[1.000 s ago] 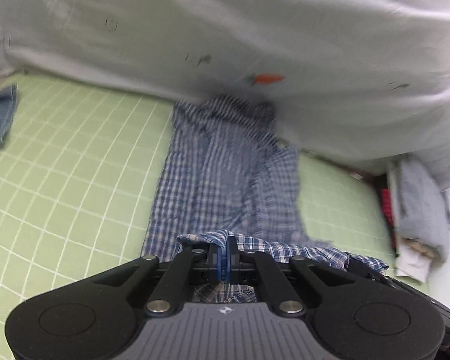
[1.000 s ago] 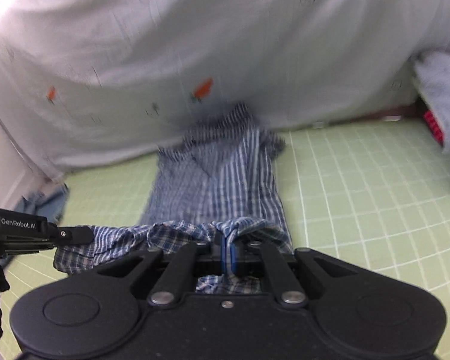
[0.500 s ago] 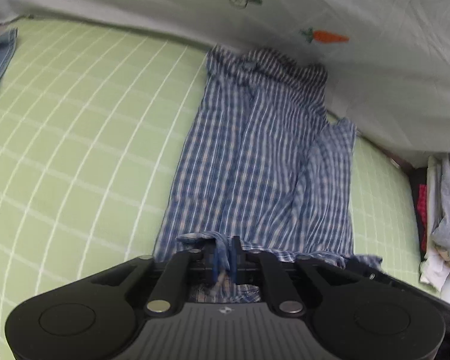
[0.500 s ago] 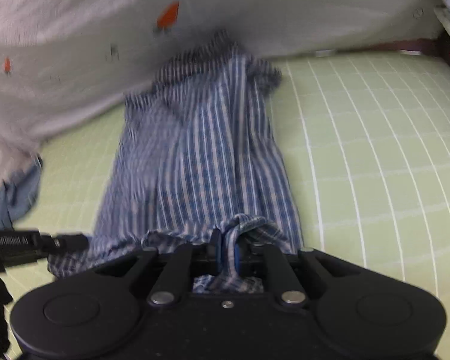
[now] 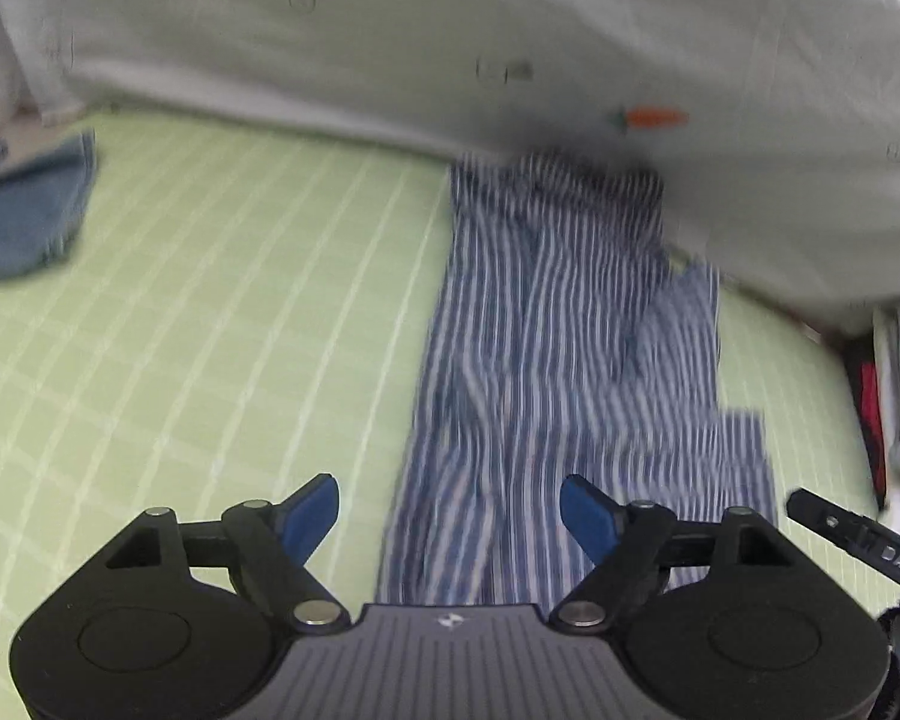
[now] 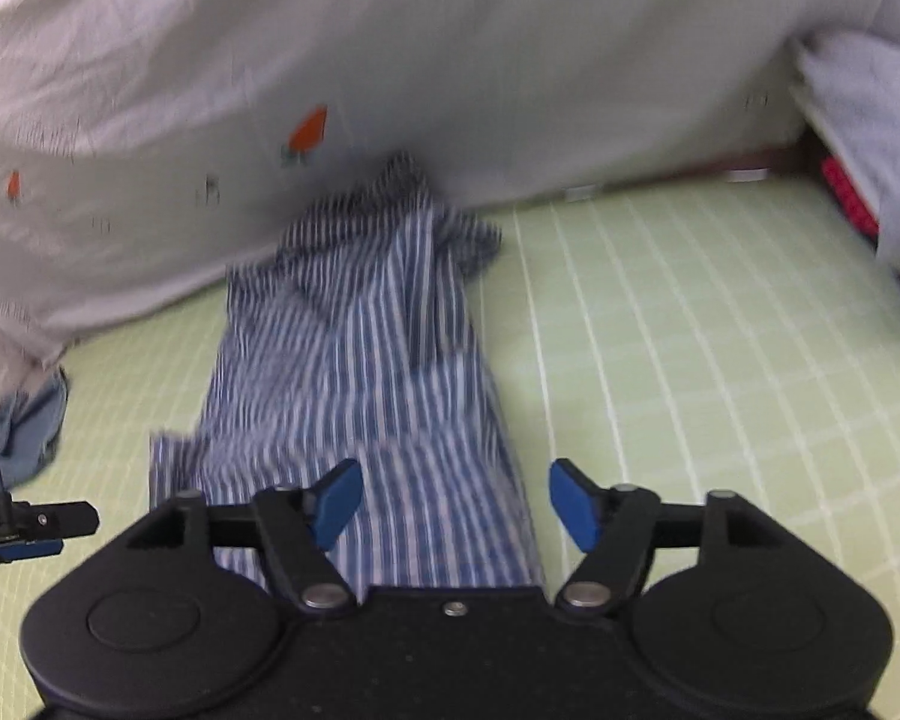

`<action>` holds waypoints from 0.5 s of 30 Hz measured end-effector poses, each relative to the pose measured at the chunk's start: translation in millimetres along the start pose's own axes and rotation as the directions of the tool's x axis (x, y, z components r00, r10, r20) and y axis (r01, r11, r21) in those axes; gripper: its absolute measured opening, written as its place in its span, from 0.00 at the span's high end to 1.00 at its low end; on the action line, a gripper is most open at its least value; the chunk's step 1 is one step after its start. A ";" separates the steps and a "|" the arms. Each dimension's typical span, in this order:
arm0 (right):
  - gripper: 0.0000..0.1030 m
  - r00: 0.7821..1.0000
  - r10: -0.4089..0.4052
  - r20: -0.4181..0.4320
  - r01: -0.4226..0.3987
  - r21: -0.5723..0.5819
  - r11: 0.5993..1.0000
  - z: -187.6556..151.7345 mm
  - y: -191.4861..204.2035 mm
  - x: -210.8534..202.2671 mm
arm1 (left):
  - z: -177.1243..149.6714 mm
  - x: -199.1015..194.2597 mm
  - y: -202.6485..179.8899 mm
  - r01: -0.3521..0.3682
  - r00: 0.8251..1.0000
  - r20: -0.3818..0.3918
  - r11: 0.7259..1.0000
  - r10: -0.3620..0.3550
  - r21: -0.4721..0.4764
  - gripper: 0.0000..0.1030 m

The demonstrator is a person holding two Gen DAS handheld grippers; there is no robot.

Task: Fold clothes

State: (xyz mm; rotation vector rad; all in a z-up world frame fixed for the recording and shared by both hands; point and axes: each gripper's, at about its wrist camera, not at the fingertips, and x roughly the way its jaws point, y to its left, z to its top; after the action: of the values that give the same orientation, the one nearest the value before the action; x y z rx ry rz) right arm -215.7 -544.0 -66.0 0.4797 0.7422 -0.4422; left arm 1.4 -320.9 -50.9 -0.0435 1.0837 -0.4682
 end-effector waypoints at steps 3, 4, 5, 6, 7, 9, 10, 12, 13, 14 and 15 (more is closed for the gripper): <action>0.31 0.999 -0.016 -0.052 0.017 0.005 1.000 -13.5 -3.7 11.7 | -9.1 11.6 4.2 0.026 0.998 -0.063 0.999 -0.028 -0.026 0.35; 0.39 0.997 -0.023 -0.068 0.023 0.009 1.000 -17.1 -5.5 15.5 | -11.5 15.7 6.6 0.035 0.996 -0.083 0.998 -0.039 -0.043 0.42; 0.67 0.996 -0.020 -0.087 0.021 0.018 1.000 -20.0 -8.7 19.2 | -12.8 19.7 10.5 0.046 0.993 -0.103 0.996 -0.053 -0.070 0.60; 0.84 0.993 -0.015 -0.113 0.018 0.025 1.000 -22.4 -12.0 23.7 | -14.1 22.7 15.1 0.055 0.991 -0.117 0.994 -0.066 -0.097 0.87; 0.96 0.992 -0.017 -0.125 0.021 0.030 0.999 -25.2 -14.4 25.9 | -15.0 24.9 19.6 0.052 0.990 -0.127 0.992 -0.067 -0.116 0.98; 0.96 0.991 -0.027 -0.130 0.032 0.032 0.999 -29.9 -17.6 28.2 | -15.1 27.4 27.4 0.031 0.990 -0.132 0.991 -0.049 -0.133 0.97; 0.96 0.990 -0.044 -0.132 0.048 0.027 0.998 -31.1 -18.7 28.1 | -16.2 26.7 32.2 0.027 0.990 -0.132 0.988 -0.047 -0.152 0.97; 0.96 0.988 -0.074 -0.134 0.078 0.024 0.997 -32.0 -20.8 25.3 | -18.7 24.5 42.0 0.021 0.990 -0.131 0.981 -0.046 -0.191 0.97; 0.95 0.989 -0.072 -0.130 0.077 0.033 0.996 -32.5 -22.4 21.7 | -20.3 21.0 45.9 0.020 0.991 -0.127 0.979 -0.047 -0.205 0.97; 0.90 0.990 -0.070 -0.124 0.076 0.042 0.996 -32.9 -24.1 17.9 | -21.9 17.0 47.1 0.015 0.992 -0.118 0.978 -0.040 -0.208 0.91; 0.85 0.989 -0.078 -0.122 0.085 0.054 0.995 -33.5 -25.1 13.9 | -23.4 13.0 48.2 0.009 0.993 -0.110 0.978 -0.032 -0.210 0.83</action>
State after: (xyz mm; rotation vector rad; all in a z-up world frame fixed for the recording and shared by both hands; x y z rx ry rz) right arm -237.8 -548.4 -103.8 0.5361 0.8683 -0.5166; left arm 2.9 -278.0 -85.5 -0.2166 1.2422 -0.3767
